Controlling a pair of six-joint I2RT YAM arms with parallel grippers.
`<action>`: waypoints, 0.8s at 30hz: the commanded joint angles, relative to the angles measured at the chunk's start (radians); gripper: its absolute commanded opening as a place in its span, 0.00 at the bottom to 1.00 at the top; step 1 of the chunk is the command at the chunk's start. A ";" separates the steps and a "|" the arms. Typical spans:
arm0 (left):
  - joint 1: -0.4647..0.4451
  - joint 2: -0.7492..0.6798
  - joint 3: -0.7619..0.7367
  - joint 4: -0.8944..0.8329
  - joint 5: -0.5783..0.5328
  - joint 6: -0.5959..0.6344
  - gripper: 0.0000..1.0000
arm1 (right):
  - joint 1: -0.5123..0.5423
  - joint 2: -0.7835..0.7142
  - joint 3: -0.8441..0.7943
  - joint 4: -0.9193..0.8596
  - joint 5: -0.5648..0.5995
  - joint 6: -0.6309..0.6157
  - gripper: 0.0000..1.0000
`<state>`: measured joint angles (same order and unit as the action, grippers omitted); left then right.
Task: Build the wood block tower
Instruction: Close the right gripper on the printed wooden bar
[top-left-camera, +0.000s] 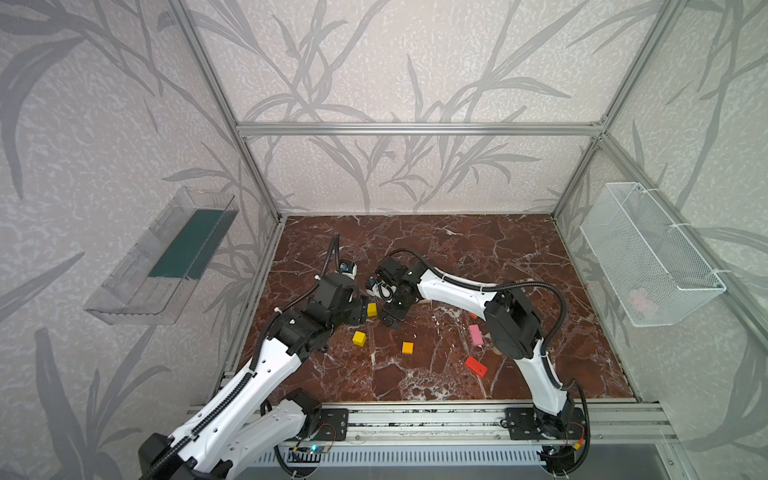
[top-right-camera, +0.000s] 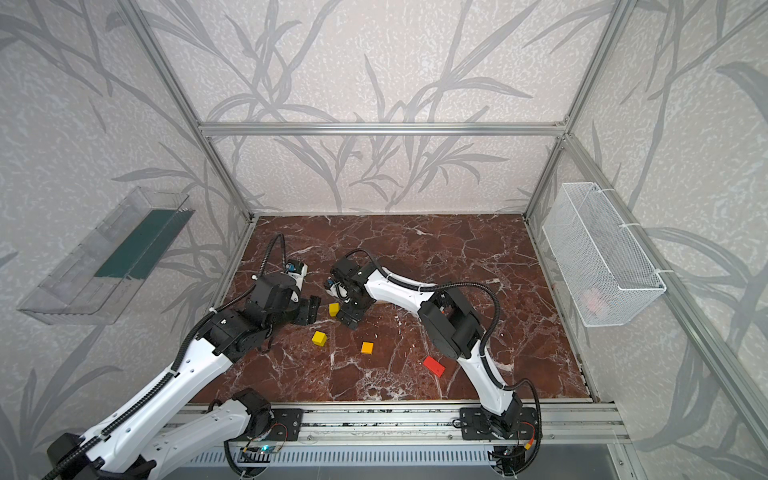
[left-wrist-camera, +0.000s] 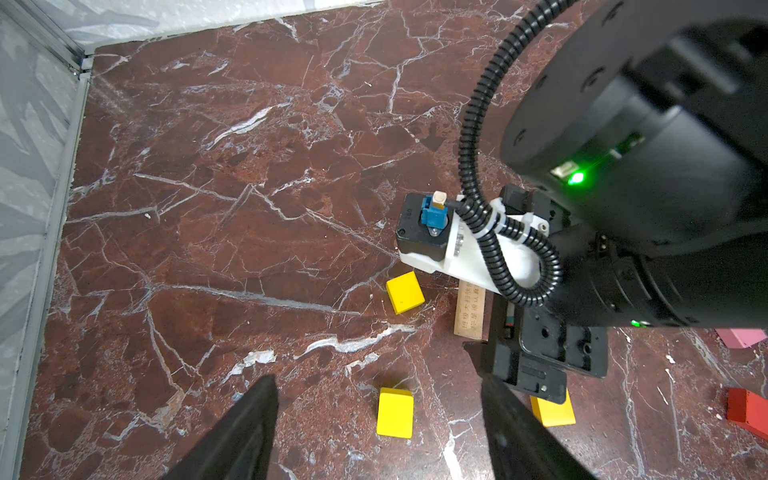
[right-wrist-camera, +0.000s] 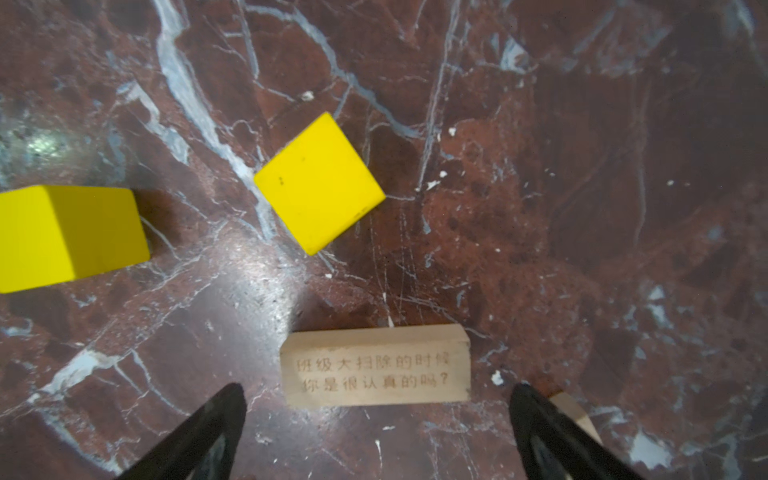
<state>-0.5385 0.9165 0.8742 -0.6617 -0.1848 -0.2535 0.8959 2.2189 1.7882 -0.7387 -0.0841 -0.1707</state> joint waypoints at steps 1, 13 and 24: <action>0.005 -0.009 -0.014 -0.007 -0.016 0.011 0.75 | 0.002 0.026 0.025 0.001 0.030 -0.009 0.99; 0.005 -0.006 -0.014 -0.007 -0.015 0.011 0.75 | 0.009 0.042 0.028 0.000 0.034 -0.003 0.94; 0.005 -0.003 -0.014 -0.010 -0.012 0.012 0.75 | 0.023 0.050 0.029 -0.006 0.070 0.013 0.75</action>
<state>-0.5385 0.9169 0.8742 -0.6613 -0.1848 -0.2535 0.9112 2.2532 1.7924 -0.7300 -0.0345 -0.1650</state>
